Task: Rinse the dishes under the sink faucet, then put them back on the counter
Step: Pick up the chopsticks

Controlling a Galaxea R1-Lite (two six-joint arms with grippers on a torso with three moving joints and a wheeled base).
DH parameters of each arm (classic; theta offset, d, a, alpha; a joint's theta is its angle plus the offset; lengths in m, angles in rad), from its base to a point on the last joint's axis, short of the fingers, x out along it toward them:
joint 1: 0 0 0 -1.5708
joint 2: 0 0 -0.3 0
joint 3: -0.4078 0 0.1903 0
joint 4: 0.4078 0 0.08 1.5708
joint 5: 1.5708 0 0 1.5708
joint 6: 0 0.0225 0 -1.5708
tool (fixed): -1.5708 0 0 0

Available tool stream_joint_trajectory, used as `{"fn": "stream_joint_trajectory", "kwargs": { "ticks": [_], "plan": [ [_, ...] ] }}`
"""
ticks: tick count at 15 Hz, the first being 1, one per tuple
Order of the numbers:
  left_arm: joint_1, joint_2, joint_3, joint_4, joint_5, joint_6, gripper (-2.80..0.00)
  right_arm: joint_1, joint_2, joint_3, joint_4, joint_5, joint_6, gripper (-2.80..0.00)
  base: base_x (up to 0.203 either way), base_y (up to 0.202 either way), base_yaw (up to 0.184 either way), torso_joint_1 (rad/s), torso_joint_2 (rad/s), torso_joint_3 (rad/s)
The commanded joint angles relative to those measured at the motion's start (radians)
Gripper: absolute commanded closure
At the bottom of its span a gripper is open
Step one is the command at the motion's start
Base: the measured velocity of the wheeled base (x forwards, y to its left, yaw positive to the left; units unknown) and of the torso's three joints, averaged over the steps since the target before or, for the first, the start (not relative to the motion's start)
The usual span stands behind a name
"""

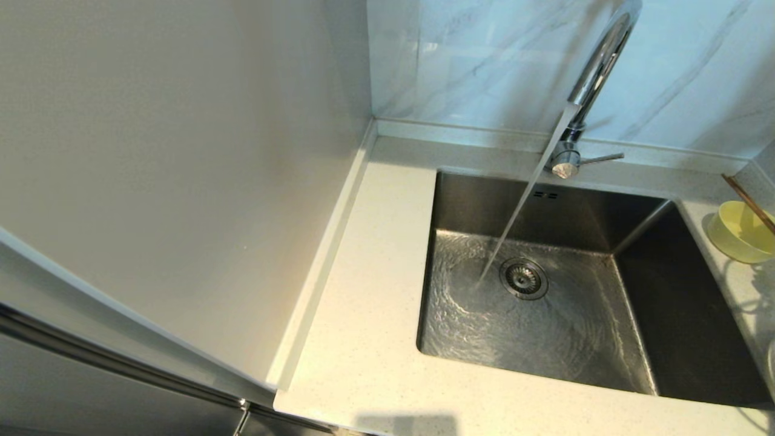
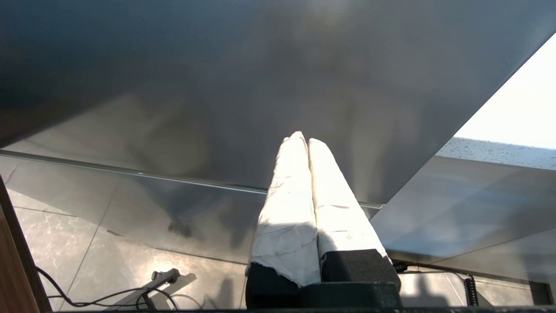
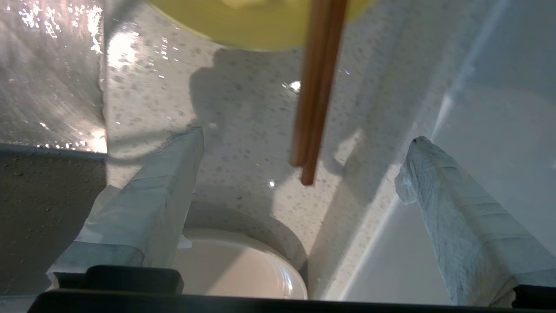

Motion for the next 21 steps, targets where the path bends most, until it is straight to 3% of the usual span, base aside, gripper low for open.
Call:
{"fn": "stream_joint_trajectory", "kwargs": {
  "ticks": [1, 21],
  "plan": [
    [0.0, 0.0, 0.0, 0.0, -0.001, 0.0, 0.0, 0.015, 0.01, -0.002, 0.005, 0.0, -0.004, -2.8, 0.0, 0.0, 0.0, 0.0, 0.0, 0.0],
    [0.0, 0.0, 0.0, 0.0, 0.001, 0.0, 0.0, 0.053, 0.073, -0.011, -0.06, -0.028, 0.008, -2.8, 0.0, 0.0, 0.0, 0.0, 0.0, 0.0]
  ]
}}
